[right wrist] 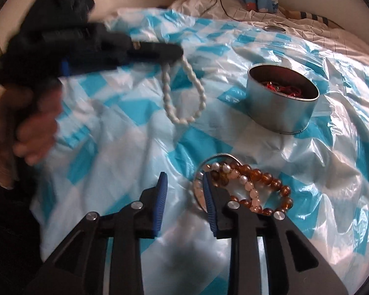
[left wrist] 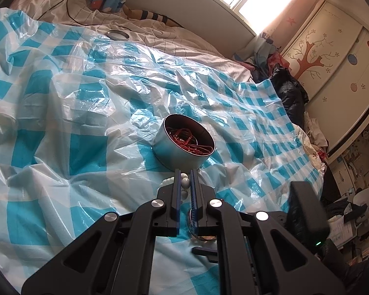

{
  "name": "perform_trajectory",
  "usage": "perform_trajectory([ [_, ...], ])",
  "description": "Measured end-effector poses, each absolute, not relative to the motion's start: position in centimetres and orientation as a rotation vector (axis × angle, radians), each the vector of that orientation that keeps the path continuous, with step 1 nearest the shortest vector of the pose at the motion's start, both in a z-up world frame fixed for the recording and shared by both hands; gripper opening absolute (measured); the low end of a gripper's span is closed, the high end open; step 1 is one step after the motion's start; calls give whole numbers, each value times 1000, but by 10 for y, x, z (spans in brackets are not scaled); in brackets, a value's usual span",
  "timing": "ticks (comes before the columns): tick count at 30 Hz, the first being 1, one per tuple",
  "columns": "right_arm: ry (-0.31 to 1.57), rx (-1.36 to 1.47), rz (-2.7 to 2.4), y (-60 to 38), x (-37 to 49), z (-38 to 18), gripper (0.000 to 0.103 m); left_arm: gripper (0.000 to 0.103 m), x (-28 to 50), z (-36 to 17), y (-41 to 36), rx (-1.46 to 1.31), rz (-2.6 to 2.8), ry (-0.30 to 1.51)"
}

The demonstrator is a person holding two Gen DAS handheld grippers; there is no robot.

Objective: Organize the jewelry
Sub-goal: 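Grasp the thin silver wire bangle with the right gripper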

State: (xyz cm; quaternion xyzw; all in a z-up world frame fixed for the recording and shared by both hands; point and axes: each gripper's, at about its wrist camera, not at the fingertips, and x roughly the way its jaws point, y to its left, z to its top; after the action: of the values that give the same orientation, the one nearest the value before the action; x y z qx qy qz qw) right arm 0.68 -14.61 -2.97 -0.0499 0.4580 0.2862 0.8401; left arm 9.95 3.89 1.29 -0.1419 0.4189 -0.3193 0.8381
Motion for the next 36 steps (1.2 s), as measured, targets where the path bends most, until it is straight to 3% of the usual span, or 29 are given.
perform_trajectory([
  [1, 973, -119, 602, -144, 7, -33, 28, 6, 99, 13, 39, -300, -676, 886],
  [3, 973, -130, 586, -145, 9, -37, 12, 6, 99, 13, 39, -299, -677, 887],
  [5, 959, -106, 580, -149, 10, -35, 5, 6, 99, 13, 40, -300, -676, 886],
  [15, 900, 221, 655, -195, 18, -7, 4, 6, 98, 13, 38, -300, -675, 888],
  [27, 1007, 12, 630, -159, 14, -33, 4, 6, 97, 12, 36, -303, -679, 888],
  [29, 1000, 5, 640, -157, 11, -30, 10, 6, 98, 12, 37, -303, -678, 888],
  [30, 995, 2, 653, -157, 11, -30, 18, 6, 97, 12, 36, -303, -677, 889],
  [31, 986, -1, 663, -154, 9, -29, 39, 6, 97, 12, 36, -302, -676, 889],
  [32, 964, -22, 659, -152, 6, -26, 45, 7, 98, 12, 37, -302, -678, 888],
  [36, 945, -43, 641, -152, 4, -23, 44, 6, 97, 12, 35, -300, -679, 890],
])
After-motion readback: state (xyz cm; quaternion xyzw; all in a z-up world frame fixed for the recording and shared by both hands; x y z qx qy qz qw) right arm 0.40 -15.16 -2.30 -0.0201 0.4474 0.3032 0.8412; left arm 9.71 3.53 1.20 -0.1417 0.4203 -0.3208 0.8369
